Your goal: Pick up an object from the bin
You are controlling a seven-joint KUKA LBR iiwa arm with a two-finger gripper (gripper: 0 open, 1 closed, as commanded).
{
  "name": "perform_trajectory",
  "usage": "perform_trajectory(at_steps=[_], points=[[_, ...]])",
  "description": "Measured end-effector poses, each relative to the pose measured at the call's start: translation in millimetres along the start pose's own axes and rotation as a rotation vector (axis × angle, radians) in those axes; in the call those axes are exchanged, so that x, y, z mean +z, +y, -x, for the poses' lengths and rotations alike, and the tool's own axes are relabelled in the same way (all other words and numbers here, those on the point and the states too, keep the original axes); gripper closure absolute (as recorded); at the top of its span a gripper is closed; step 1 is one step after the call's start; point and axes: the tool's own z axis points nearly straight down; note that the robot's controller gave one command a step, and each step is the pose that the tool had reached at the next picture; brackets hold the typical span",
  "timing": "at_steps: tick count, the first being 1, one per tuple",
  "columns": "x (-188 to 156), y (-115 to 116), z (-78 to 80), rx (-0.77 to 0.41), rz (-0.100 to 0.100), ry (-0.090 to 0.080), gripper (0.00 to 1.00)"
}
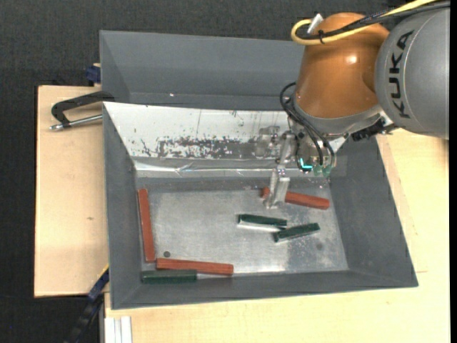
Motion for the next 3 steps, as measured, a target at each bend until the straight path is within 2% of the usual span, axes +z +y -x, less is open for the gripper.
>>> perform_trajectory(at_steps=[1,2,3], points=[[-4,0,1.5,0.001,0.001,-0.008,0.00],[47,-19,-2.6,-0.060,0.000,-0.013,0.00],[107,-25,-7.8,-0.075,0.000,-0.011,0.00]])
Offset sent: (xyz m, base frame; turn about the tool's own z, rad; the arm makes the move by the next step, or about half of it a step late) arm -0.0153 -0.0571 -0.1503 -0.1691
